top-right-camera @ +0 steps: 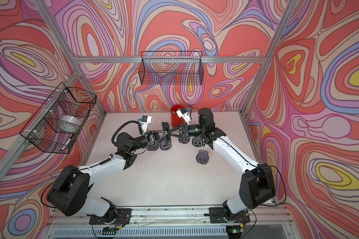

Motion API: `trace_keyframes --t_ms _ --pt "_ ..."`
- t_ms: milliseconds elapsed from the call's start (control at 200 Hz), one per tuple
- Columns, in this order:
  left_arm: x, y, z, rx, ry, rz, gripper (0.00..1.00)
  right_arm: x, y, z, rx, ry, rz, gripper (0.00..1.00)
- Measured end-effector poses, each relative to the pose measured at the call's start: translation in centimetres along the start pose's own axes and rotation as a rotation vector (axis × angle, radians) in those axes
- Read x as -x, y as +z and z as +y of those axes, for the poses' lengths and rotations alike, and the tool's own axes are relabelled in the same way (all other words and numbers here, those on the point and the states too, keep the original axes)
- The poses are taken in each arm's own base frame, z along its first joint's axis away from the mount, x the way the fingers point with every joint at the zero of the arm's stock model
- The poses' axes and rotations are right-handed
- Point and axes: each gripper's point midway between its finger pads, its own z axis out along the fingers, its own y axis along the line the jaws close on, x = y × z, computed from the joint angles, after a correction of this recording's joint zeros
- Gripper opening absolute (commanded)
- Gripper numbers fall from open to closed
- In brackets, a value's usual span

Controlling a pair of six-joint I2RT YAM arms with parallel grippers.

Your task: Open the phone stand

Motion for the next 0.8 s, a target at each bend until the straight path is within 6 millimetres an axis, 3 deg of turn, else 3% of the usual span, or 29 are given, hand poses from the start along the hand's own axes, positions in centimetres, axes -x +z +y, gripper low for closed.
trace_keyframes --t_ms 471,656,736,801 --pt "0.0 0.8 0.2 -0.010 -0.020 0.022 0.72 0.1 0.0 0.3 0.003 -0.017 0.007 0.00" --pt "0.0 0.9 0.3 -0.011 -0.056 0.026 0.59 0.1 -0.1 0.4 0.005 -0.039 0.007 0.00" --pt "0.0 1.0 0.3 -0.015 -0.059 0.029 0.44 0.1 -0.1 0.4 0.004 -0.038 0.007 0.00" --pt "0.0 1.0 0.3 -0.016 -0.063 0.032 0.41 0.1 -0.1 0.4 0.004 -0.037 0.007 0.00"
